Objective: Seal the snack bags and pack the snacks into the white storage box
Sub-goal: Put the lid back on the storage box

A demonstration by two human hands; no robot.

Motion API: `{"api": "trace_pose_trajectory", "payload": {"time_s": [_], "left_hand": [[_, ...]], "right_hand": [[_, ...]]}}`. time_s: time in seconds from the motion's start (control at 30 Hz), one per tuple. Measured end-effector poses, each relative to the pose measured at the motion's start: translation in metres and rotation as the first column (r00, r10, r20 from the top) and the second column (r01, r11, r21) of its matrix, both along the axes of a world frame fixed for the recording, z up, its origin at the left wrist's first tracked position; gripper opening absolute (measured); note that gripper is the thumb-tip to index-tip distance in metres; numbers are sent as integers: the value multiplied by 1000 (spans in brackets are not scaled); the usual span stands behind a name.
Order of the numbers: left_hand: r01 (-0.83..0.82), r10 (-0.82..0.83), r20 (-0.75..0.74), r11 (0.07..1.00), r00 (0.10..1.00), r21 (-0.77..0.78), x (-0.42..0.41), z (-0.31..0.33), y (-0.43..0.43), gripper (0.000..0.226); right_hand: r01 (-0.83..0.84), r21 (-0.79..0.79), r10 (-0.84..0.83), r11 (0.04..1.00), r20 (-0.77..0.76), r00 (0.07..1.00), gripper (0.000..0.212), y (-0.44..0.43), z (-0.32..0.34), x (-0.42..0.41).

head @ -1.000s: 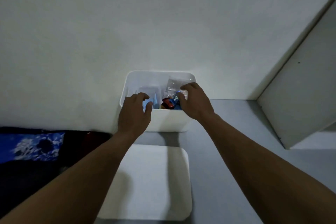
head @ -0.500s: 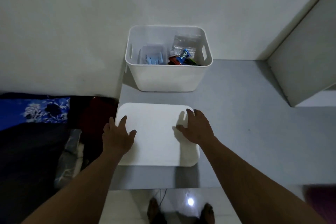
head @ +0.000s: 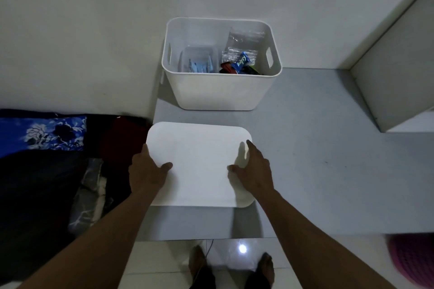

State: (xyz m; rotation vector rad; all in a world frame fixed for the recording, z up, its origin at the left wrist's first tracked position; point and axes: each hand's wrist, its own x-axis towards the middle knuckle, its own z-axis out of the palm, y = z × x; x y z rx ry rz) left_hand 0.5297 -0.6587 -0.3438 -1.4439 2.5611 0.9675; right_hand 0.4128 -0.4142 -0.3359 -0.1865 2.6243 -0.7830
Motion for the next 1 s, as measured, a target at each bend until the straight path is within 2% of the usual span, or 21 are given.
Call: {"api": "trace_pose_trajectory", "payload": {"time_s": [0.1,0.17,0.2,0.27,0.3,0.37,0.47,0.57,0.63,0.73,0.83,1.0], "left_hand": [[-26,26,-18,1000,1000,8,0,8,-5,98],[-32,35,-80,999,996,40,1,18,-9,97],[-28,36,-121,997,992,72,3,24,-10,92],[1,34,-211,987,977,163,6,36,-13,84],[15,36,-251,980,967,201,8,41,-15,84],[27,55,-302,965,952,261,13,52,-15,87],[69,69,-373,936,925,346,19,70,-15,91],[160,51,-451,895,891,416,20,94,-15,69],[217,22,-491,879,871,426,19,113,-15,66],[263,7,-551,874,834,409,12,148,-10,62],[276,14,-594,876,805,396,-1,179,-5,58],[235,31,-624,911,781,340,-36,223,-6,64]], "right_hand": [[161,-176,-150,971,73,986,101,0,3,-1],[253,-230,-225,940,142,964,96,4,7,-2],[289,-245,-249,925,180,952,84,6,9,-3],[349,-317,-289,882,222,931,40,11,19,-4],[382,-379,-302,843,254,919,28,14,26,-3],[438,-494,-301,751,333,893,19,22,42,-1],[506,-570,-272,647,447,852,35,35,68,-1],[505,-581,-227,638,485,845,59,49,95,-3],[486,-613,-182,623,490,852,70,57,116,-6],[426,-641,-141,639,447,884,69,65,148,-14],[376,-634,-175,676,358,917,72,65,179,-27],[327,-684,-202,652,259,945,56,63,224,-56]]}}
